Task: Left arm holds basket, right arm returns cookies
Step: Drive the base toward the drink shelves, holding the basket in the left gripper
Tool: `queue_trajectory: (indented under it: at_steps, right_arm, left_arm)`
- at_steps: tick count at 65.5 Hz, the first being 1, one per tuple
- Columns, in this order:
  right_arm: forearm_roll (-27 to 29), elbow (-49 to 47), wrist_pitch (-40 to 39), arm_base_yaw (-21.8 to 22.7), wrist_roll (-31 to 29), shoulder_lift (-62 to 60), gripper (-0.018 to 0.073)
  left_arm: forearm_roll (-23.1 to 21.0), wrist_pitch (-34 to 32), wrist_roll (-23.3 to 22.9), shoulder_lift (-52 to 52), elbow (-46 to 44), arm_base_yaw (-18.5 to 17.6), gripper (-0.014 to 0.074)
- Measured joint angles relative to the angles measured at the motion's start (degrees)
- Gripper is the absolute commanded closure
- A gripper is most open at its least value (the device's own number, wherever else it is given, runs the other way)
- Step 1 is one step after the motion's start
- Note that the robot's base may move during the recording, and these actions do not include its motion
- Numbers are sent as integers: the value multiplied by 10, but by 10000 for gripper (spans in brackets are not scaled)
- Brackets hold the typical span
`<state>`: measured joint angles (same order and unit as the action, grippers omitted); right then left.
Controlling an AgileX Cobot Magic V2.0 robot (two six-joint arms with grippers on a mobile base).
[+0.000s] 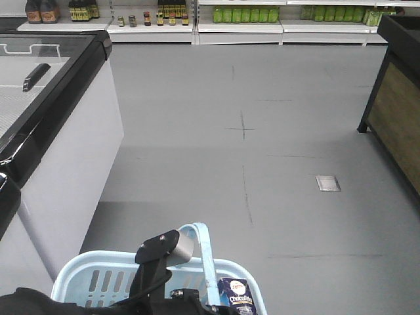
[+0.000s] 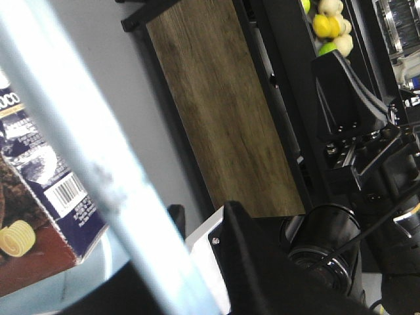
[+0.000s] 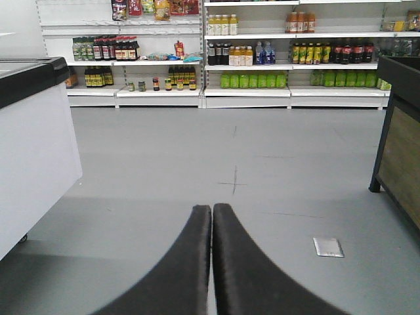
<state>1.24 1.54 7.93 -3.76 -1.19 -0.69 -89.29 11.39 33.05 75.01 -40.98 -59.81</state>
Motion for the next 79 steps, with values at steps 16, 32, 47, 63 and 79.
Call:
queue_trajectory:
  at_steps: [16,32,47,63,79]
  right_arm:
    - [0,0,0,0,0,0,570]
    - [0,0,0,0,0,0,570]
    - [0,0,0,0,0,0,570]
    - [0,0,0,0,0,0,570]
    - [0,0,0,0,0,0,570]
  left_arm:
    - [0,1,0,0,0,0,603]
    - [0,0,0,0,0,0,603]
    - [0,0,0,0,0,0,603]
    - [0,0,0,0,0,0,603]
    - [0,0,0,0,0,0,603]
